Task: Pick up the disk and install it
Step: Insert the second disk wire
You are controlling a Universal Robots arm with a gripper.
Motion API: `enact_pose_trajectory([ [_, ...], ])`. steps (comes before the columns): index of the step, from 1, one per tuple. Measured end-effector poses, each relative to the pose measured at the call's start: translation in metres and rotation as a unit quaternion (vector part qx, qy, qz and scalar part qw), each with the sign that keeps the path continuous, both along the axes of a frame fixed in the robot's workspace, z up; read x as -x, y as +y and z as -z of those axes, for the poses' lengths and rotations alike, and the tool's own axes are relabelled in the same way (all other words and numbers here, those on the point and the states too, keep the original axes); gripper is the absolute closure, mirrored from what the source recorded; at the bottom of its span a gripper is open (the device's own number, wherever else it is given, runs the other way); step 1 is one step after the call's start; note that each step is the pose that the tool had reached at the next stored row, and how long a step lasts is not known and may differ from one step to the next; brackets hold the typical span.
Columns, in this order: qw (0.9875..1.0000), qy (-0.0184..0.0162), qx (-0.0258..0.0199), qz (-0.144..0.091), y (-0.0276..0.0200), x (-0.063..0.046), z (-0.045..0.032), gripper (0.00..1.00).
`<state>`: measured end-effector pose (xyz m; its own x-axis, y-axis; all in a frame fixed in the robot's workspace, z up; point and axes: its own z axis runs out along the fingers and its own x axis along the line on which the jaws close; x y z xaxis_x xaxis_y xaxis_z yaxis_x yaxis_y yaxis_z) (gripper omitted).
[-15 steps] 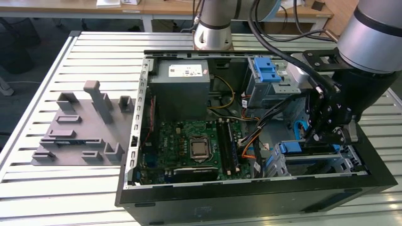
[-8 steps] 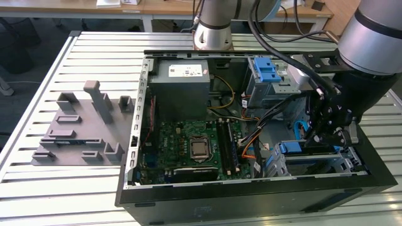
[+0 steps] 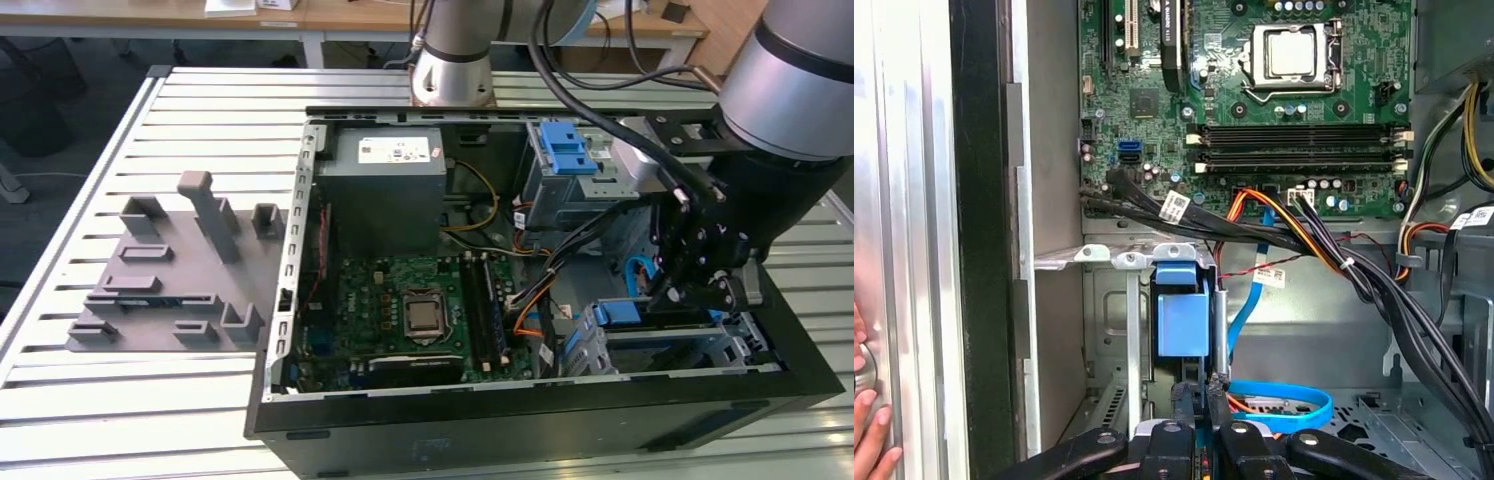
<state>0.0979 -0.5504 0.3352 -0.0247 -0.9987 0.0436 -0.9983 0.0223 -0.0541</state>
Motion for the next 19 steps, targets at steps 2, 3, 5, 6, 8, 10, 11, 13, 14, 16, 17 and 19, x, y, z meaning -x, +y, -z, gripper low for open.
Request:
enact_pose_trajectory([
  [2, 1.0, 0.0, -0.0006, 0.0, 0.0, 0.0, 0.0002, 0.84],
  [3, 1.0, 0.0, -0.001, 0.0, 0.0, 0.0, 0.0002, 0.84],
  [5, 1.0, 0.0, -0.0024, -0.001, 0.0, -0.0001, 0.0004, 0.84],
  [6, 1.0, 0.0, -0.0028, -0.001, 0.0, 0.0, 0.0005, 0.84],
  [8, 1.0, 0.0, -0.0029, -0.002, 0.0, -0.0001, 0.0007, 0.84],
  [10, 1.0, 0.0, -0.0029, -0.005, 0.0, -0.0001, 0.0011, 0.84],
  [11, 1.0, 0.0, -0.0029, -0.007, 0.0, -0.0001, 0.0013, 0.84],
  [13, 0.9999, 0.0001, -0.0028, -0.012, 0.0, -0.0001, 0.0014, 0.84],
  [14, 0.9999, 0.0001, -0.0028, -0.014, 0.0, -0.0001, 0.0015, 0.84],
  [16, 0.9999, 0.0, -0.0029, -0.015, 0.0, -0.0001, 0.0019, 0.84],
  [17, 0.9999, 0.0, -0.0029, -0.015, 0.0, -0.0001, 0.002, 0.84],
  [19, 0.9999, 0.0, -0.0029, -0.015, 0.0, -0.0001, 0.0024, 0.84],
])
